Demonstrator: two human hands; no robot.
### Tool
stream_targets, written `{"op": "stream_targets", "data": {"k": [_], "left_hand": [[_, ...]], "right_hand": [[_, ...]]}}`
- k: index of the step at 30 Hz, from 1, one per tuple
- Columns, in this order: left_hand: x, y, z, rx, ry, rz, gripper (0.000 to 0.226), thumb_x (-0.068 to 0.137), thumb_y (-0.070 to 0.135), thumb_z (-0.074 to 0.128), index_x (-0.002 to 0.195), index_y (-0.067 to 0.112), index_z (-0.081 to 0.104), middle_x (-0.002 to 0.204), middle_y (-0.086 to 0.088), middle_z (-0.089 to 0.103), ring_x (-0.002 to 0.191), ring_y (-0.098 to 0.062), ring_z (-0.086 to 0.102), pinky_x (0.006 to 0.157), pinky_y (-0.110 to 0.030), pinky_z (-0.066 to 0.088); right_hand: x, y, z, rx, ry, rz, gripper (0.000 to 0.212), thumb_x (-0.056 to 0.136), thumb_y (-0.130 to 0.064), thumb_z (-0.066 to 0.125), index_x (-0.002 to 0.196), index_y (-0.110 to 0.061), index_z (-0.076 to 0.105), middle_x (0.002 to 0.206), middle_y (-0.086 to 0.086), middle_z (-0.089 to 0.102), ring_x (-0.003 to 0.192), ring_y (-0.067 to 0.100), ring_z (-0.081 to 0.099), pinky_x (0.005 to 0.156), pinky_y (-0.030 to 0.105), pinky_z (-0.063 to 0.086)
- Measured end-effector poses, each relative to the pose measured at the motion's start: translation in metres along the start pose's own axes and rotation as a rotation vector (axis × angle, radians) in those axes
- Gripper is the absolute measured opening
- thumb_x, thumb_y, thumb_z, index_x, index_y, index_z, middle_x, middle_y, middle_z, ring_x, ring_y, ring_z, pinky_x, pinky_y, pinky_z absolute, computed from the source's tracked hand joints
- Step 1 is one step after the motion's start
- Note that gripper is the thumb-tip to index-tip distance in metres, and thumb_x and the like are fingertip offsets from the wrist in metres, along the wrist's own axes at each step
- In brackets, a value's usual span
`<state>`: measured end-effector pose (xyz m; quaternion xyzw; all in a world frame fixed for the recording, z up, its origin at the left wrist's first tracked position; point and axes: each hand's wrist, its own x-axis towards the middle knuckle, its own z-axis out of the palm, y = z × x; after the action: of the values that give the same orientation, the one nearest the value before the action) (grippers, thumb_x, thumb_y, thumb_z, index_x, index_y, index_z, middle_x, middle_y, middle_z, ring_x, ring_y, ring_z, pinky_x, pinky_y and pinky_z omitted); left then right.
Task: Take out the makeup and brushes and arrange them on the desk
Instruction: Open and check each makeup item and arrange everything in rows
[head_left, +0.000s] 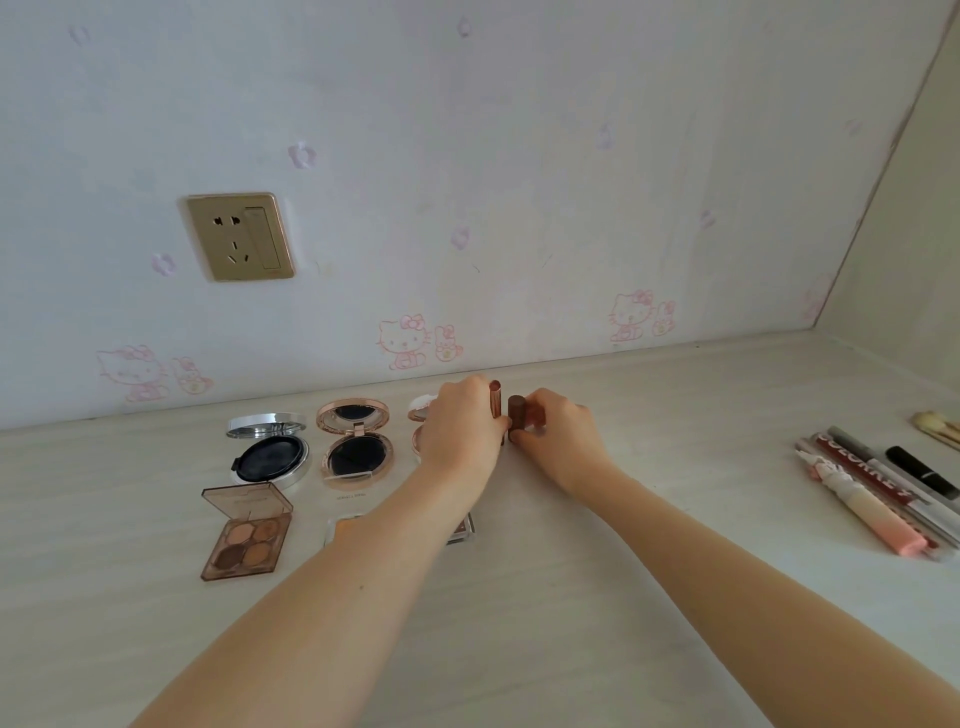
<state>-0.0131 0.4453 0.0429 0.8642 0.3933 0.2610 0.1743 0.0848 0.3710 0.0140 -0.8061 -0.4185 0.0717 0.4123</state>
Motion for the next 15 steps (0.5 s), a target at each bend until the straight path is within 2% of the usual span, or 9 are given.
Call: {"op": "stream_targets", "data": {"k": [4, 9, 15], "left_hand": [[0.000, 0.002, 0.001, 0.002, 0.011, -0.020, 0.019, 0.078, 0.016, 0.068, 0.078, 0.015, 0.049, 0.082, -0.008, 0.058, 0.079, -0.029, 0.055, 0.060, -0.035, 0.045], [0.001, 0.004, -0.004, -0.004, -0.011, -0.036, 0.016, 0.077, 0.017, 0.069, 0.078, 0.012, 0.053, 0.083, -0.009, 0.061, 0.079, -0.028, 0.056, 0.058, -0.030, 0.036], [-0.005, 0.010, -0.014, -0.015, -0.035, -0.070, 0.028, 0.076, 0.021, 0.075, 0.070, 0.012, 0.049, 0.081, -0.009, 0.058, 0.074, -0.027, 0.052, 0.058, -0.030, 0.038]], "right_hand": [[0.002, -0.001, 0.001, 0.003, -0.005, -0.008, 0.019, 0.081, -0.014, 0.062, 0.100, -0.015, 0.061, 0.096, -0.001, 0.068, 0.085, 0.014, 0.057, 0.071, 0.025, 0.043], [0.002, -0.001, -0.001, -0.027, -0.014, -0.008, 0.020, 0.081, -0.017, 0.063, 0.100, -0.013, 0.061, 0.096, 0.001, 0.069, 0.095, 0.021, 0.061, 0.081, 0.034, 0.050], [-0.002, 0.003, -0.011, -0.023, -0.038, 0.019, 0.031, 0.082, -0.022, 0.066, 0.112, -0.015, 0.060, 0.106, -0.001, 0.068, 0.101, 0.017, 0.060, 0.085, 0.029, 0.048]]}}
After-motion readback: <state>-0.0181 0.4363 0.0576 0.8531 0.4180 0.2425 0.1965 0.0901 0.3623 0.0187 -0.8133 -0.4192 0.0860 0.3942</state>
